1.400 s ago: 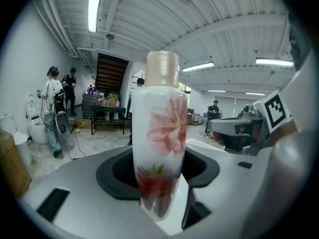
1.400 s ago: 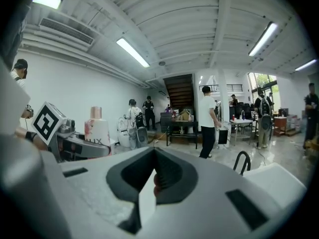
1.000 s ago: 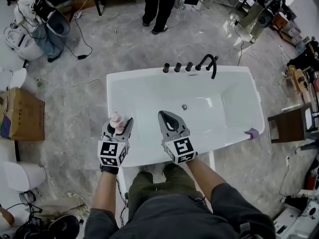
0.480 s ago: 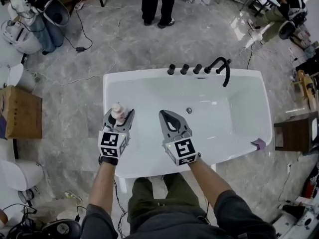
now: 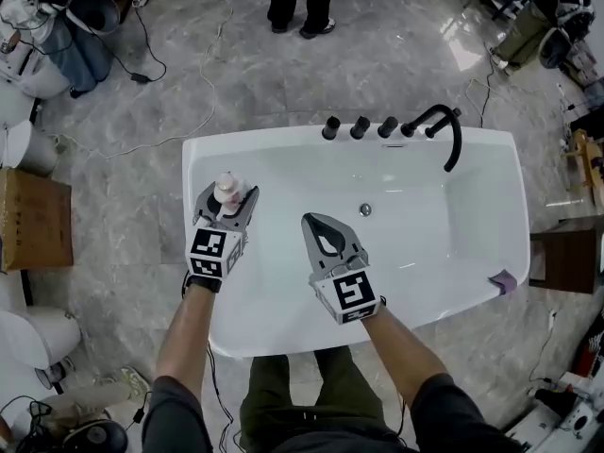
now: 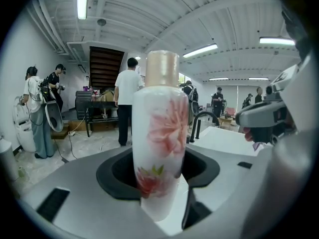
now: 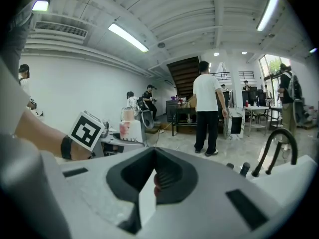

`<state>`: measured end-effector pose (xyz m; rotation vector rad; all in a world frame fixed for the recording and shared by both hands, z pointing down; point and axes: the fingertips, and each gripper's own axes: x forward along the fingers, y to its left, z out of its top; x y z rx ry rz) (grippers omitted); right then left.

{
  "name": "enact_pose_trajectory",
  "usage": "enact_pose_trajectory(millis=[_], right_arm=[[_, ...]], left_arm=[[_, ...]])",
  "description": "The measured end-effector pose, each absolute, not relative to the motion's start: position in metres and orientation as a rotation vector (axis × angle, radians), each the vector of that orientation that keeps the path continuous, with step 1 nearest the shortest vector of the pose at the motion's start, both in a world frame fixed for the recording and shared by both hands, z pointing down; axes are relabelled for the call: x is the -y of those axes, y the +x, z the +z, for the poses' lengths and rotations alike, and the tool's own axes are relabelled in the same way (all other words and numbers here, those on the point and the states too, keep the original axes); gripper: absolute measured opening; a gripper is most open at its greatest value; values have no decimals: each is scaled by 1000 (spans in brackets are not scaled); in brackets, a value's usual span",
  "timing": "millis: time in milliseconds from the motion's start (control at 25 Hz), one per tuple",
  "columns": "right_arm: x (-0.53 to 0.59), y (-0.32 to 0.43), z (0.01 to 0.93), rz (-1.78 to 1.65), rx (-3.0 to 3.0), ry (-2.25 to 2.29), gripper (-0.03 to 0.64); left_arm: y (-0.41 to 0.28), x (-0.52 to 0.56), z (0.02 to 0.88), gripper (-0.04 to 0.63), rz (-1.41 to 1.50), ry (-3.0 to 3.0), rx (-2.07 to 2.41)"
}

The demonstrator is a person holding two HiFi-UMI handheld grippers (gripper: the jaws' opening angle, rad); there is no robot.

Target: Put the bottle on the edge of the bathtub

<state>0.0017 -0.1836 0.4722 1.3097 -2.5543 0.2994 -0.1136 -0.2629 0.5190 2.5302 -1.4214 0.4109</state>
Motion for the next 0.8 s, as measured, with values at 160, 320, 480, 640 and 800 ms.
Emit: enact_pose_trajectory(millis=[160, 320, 480, 640, 800], right_arm=[[205, 6, 497, 300, 2551, 1314, 0], [223, 6, 516, 294, 2559, 1311, 0], [238, 6, 534, 265, 2570, 1291, 0], [252, 9, 552, 244, 2569, 1280, 0], [258, 10, 571, 238, 2567, 1269, 0]], left_arm=[[-111, 294, 548, 227, 426, 2536, 1422], [-113, 325, 574, 227, 449, 2541, 1447], [-114, 351, 597, 227, 472, 2548, 1462], [-117, 372, 626, 227, 473, 2531, 1470], [-122, 389, 650, 227, 490, 2518, 1495]])
